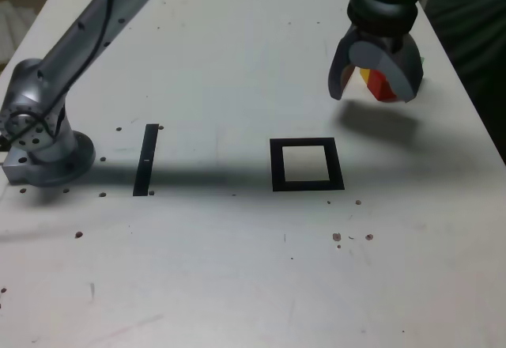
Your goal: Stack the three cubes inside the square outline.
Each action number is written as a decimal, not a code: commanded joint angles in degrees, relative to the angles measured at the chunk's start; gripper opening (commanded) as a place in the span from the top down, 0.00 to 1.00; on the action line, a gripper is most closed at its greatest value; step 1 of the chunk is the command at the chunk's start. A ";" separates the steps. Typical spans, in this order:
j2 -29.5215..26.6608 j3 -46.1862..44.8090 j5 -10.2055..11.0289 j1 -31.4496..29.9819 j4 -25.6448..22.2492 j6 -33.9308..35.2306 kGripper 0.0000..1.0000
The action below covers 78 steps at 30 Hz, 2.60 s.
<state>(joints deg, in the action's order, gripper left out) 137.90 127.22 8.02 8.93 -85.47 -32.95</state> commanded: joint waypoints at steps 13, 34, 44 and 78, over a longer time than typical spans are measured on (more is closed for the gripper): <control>4.91 5.95 0.06 1.22 -1.37 -1.29 0.05; 8.21 9.83 1.86 1.76 -2.57 -1.00 0.26; 8.35 10.07 2.62 1.88 -1.80 -1.07 0.66; -2.70 -1.72 2.93 -0.30 -1.55 0.98 0.52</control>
<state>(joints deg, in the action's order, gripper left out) 136.65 126.13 10.84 8.77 -87.50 -31.81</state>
